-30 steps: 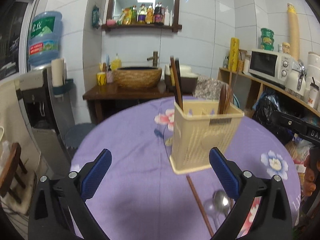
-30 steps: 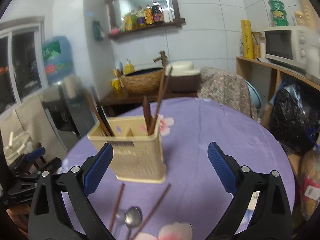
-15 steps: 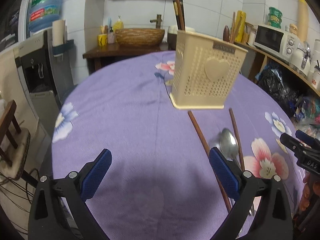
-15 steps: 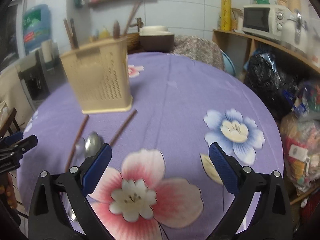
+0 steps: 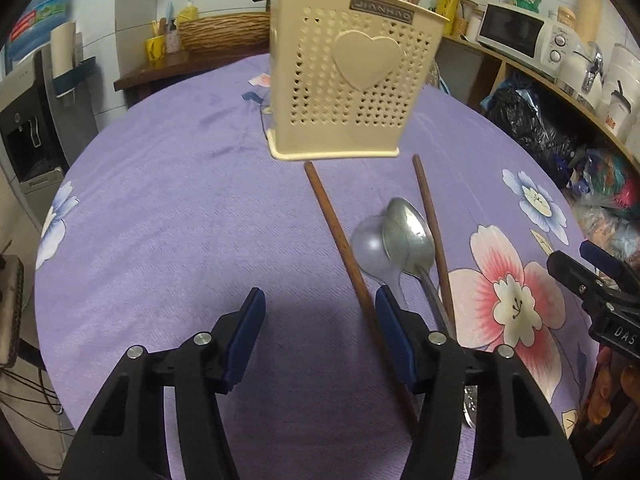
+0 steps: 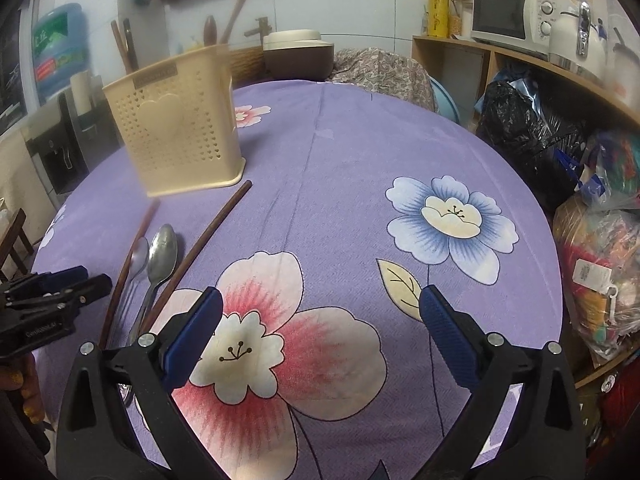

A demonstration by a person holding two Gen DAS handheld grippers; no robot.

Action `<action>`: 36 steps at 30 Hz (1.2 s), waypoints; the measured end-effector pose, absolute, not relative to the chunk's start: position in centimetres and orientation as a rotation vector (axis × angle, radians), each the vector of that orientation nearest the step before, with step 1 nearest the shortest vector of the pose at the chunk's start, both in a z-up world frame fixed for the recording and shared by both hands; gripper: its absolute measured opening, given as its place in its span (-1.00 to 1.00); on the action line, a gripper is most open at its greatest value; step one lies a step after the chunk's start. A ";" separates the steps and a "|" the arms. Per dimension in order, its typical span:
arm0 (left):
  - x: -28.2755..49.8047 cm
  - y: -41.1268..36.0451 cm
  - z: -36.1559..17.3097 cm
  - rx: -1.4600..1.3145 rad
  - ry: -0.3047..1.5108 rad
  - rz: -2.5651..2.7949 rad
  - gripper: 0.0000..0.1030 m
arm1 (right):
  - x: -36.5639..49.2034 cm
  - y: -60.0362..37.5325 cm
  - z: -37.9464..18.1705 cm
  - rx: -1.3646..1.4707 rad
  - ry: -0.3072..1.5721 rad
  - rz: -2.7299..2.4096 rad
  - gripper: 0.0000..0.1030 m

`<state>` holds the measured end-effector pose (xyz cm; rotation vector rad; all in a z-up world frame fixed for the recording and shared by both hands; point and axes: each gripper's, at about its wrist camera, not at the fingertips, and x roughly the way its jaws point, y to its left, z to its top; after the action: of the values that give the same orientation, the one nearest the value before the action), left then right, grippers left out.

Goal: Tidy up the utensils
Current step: 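Move both grippers back down toward the remaining chopsticks and spoons, then close the right gripper on a dark chopstick while the left gripper grasps a wooden chopstick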

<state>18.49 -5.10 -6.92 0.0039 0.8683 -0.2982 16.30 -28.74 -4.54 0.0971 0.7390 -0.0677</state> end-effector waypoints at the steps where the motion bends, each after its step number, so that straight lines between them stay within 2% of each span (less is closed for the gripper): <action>1: 18.5 -5.3 -6.9 0.006 0.868 -0.295 0.10 | 16.4 -28.7 -4.6 0.097 0.742 -0.069 0.88; 11: 18.8 -6.7 -7.1 0.094 0.860 -0.253 0.04 | 16.5 -27.8 -4.7 0.083 0.758 -0.053 0.88; 20: 18.9 -3.1 -6.9 0.058 0.866 -0.240 0.03 | 17.8 -26.9 -4.9 0.066 0.793 -0.016 0.88; 36: 18.4 -0.5 -6.9 -0.026 0.858 -0.224 0.03 | 28.1 -22.9 -6.5 0.032 0.932 -0.062 0.88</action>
<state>18.39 -0.49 -6.88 -0.0261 0.8582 -0.2243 28.09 -22.93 -6.51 0.0316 0.9320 -0.0618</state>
